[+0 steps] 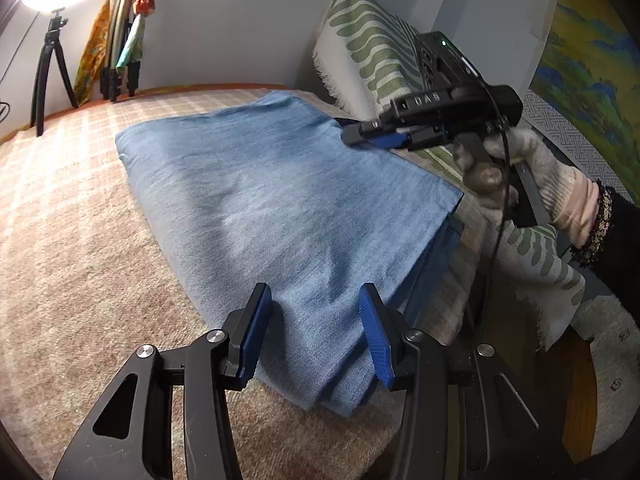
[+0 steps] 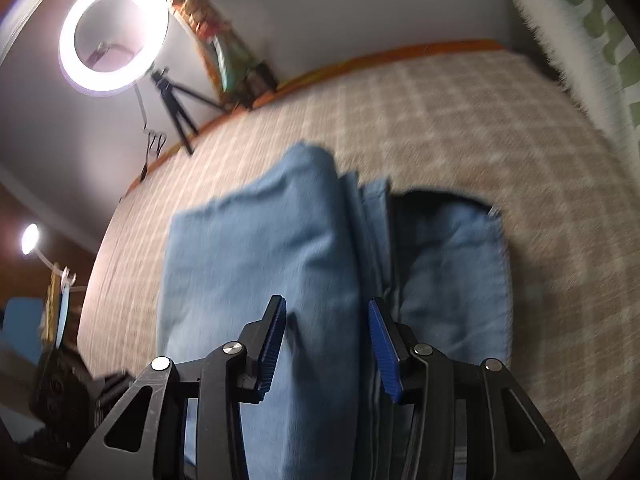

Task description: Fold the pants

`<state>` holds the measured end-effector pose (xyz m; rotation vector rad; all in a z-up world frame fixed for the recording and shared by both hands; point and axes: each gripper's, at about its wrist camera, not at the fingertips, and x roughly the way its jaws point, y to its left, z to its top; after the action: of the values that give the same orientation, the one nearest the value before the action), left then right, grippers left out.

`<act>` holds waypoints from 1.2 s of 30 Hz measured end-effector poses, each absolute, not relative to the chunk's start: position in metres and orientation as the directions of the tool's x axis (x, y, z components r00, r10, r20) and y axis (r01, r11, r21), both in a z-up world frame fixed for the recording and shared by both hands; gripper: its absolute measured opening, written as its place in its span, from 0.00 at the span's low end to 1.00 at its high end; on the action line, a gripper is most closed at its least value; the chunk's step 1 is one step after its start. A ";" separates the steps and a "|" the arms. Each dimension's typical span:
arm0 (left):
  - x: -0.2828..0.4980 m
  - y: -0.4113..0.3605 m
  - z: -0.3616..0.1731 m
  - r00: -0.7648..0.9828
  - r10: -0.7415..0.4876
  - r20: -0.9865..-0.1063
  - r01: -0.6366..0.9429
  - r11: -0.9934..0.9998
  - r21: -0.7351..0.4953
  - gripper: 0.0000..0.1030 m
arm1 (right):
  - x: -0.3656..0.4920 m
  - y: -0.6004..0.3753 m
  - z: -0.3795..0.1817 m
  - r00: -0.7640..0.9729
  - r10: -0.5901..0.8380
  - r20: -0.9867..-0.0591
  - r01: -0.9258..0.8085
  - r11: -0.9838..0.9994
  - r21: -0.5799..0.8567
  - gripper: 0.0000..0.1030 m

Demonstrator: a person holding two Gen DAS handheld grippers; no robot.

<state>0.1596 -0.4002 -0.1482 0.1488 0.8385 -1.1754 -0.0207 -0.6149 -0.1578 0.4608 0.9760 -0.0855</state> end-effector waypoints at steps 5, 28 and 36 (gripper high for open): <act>0.161 -0.400 -0.148 0.123 -0.753 -0.647 0.854 0.412 -0.316 0.43 | -0.027 -0.610 -0.157 0.582 0.088 -0.808 0.310 0.895 0.321 0.09; 0.162 -0.398 -0.147 0.116 -0.732 -0.672 0.867 0.404 -0.291 0.43 | -0.058 -0.625 -0.164 0.469 -0.227 -0.854 0.457 0.889 0.014 0.05; 0.158 -0.370 -0.124 0.131 -0.740 -0.660 0.872 0.403 -0.278 0.43 | -0.084 -0.595 -0.128 0.528 -0.264 -0.807 0.489 0.872 0.034 0.31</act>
<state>0.1579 -0.3701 -0.1242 0.1914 0.8286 -1.1801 -0.0836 -0.5955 -0.1284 0.2705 0.9105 -0.4564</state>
